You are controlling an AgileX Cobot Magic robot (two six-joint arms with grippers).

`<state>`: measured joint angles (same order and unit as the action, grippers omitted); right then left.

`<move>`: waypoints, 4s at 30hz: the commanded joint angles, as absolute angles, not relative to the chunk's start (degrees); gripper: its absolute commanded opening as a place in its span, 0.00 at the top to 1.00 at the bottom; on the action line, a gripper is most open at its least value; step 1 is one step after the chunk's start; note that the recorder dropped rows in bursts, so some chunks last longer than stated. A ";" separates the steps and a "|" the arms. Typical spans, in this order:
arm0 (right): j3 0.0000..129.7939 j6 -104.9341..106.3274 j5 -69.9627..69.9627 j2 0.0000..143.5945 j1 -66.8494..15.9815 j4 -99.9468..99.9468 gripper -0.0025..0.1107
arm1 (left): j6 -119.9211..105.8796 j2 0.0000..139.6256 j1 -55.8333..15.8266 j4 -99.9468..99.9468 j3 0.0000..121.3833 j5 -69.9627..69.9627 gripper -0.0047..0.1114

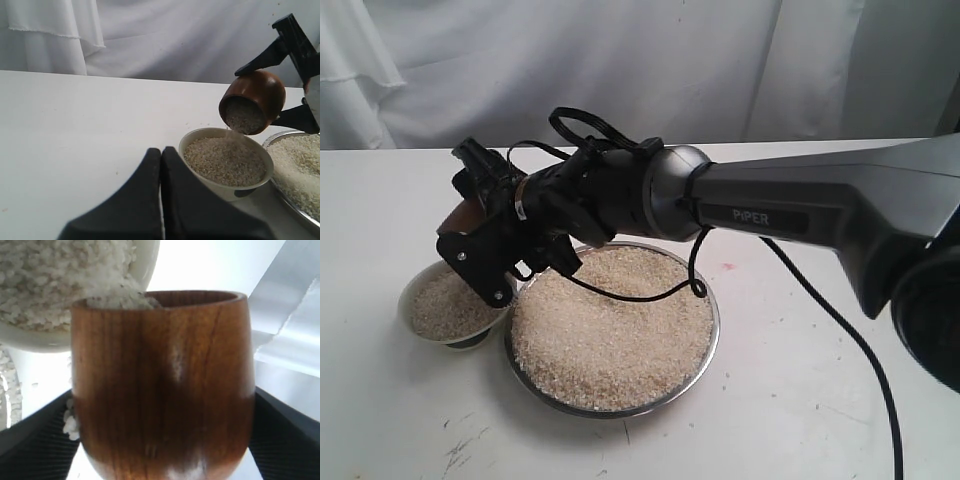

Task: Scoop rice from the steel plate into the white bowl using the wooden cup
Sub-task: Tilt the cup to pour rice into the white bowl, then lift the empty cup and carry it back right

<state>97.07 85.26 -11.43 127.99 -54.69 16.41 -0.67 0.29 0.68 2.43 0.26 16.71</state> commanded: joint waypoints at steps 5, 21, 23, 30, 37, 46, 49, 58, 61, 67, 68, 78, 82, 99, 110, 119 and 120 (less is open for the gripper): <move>97.66 85.40 -7.40 127.63 -55.64 19.30 0.98 | -0.49 0.00 0.60 2.48 0.00 16.34 0.96; 97.66 85.63 -7.71 127.63 -57.52 27.80 0.98 | -0.49 0.00 0.60 2.48 0.00 16.34 0.96; 97.66 85.73 -7.71 127.63 -57.61 28.50 0.98 | -0.49 0.00 0.60 2.48 0.00 16.34 0.96; 97.66 86.02 -7.83 127.14 -57.89 32.31 0.98 | -0.49 0.00 0.60 2.48 0.00 16.34 0.96; 97.66 86.02 -7.70 125.53 -57.93 35.52 0.98 | -0.49 0.00 0.60 2.48 0.00 16.34 0.96; 97.66 86.02 -7.70 124.48 -58.30 39.73 0.98 | -0.49 0.00 0.60 2.48 0.00 16.34 0.96; 97.66 86.07 -7.35 124.48 -58.63 40.10 0.98 | -0.49 0.00 0.60 2.48 0.00 16.34 0.96; 97.66 79.85 -7.87 124.48 -59.51 44.36 0.98 | -0.49 0.00 0.60 2.48 0.00 16.34 0.96; 97.66 66.64 -9.01 123.99 -58.91 42.01 0.98 | -0.49 0.00 0.60 2.48 0.00 16.34 0.96; 97.66 42.54 -9.03 121.28 -55.79 33.53 0.98 | -0.49 0.00 0.60 2.48 0.00 16.34 0.96; 97.66 36.88 -8.56 120.65 -54.94 30.85 0.98 | -0.49 0.00 0.60 2.48 0.00 16.34 0.96; 97.47 23.96 -3.18 117.64 -45.97 -3.86 0.98 | -0.49 0.00 0.60 2.48 0.00 16.34 0.96; 90.56 24.39 2.53 113.72 -43.11 -7.60 0.98 | -0.49 0.00 0.60 2.48 0.00 16.34 0.96; 35.63 -1.92 54.18 98.63 -30.89 4.91 0.98 | -0.49 0.00 0.60 2.48 0.00 16.34 0.96; 26.59 -1.87 60.22 103.83 -28.02 7.20 0.98 | -0.49 0.00 0.60 2.48 0.00 16.34 0.96; 26.83 0.67 67.16 111.76 -28.02 6.18 0.98 | -0.49 0.00 0.60 2.48 0.00 16.34 0.96; 27.31 0.67 69.09 113.37 -27.75 5.85 0.98 | -0.49 0.00 0.60 2.48 0.00 16.34 0.96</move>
<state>26.93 0.00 64.84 111.73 -28.33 6.91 -0.67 0.29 0.68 2.43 0.26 16.71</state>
